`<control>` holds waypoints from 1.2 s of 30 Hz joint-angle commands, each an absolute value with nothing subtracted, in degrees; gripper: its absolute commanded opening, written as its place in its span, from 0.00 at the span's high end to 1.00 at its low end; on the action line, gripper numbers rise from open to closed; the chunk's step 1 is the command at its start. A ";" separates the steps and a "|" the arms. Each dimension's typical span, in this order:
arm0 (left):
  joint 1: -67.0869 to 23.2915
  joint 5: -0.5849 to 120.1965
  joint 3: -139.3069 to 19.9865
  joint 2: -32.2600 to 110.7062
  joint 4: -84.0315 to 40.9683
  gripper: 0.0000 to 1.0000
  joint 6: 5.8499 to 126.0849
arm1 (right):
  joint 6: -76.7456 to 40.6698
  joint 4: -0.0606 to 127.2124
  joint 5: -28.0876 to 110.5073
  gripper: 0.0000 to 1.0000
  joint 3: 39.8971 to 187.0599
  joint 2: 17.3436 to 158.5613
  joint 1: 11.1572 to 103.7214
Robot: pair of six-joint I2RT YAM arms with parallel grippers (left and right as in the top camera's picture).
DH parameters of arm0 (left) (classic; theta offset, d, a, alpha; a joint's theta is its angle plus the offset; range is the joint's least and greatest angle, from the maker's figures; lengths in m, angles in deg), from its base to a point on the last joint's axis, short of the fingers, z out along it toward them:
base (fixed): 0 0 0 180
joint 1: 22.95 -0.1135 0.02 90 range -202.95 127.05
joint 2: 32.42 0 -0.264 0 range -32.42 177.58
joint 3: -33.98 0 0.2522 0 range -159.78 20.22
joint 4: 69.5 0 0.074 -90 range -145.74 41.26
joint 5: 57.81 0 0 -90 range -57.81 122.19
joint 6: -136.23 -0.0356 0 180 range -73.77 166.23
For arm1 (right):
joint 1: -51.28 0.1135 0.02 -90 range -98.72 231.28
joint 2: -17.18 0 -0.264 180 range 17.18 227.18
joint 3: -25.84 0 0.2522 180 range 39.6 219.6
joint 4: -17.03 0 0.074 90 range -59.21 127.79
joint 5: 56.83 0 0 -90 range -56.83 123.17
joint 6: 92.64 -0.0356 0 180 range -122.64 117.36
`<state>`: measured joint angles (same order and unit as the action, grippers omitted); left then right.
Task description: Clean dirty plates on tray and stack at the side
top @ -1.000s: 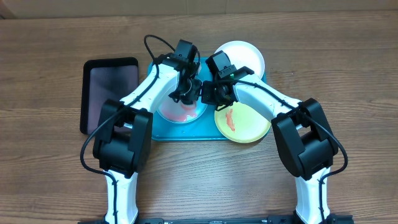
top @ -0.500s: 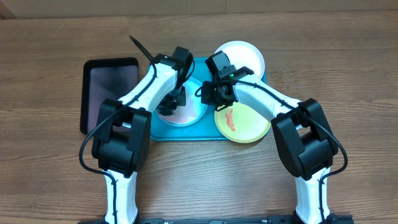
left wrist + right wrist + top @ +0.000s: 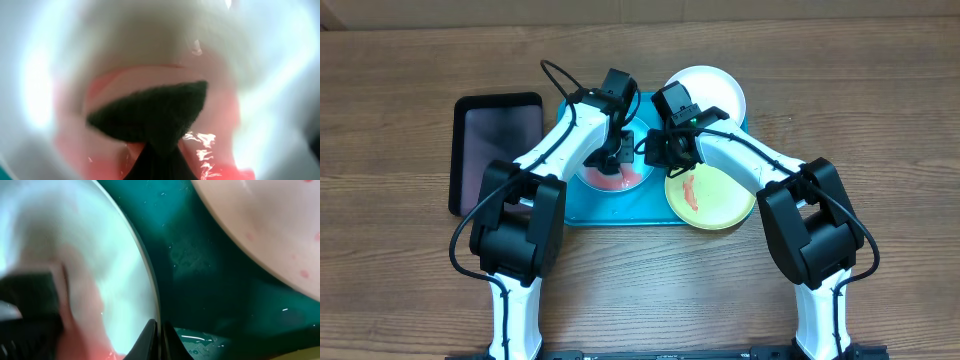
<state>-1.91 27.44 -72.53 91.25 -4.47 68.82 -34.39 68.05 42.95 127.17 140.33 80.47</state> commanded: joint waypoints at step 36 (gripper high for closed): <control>-21.97 28.97 -114.00 92.28 41.08 0.96 66.55 | -27.74 81.66 1.11 0.96 133.14 123.37 92.01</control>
<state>-22.39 27.72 -113.03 92.41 40.92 68.86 -28.03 81.71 17.13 132.11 124.14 89.86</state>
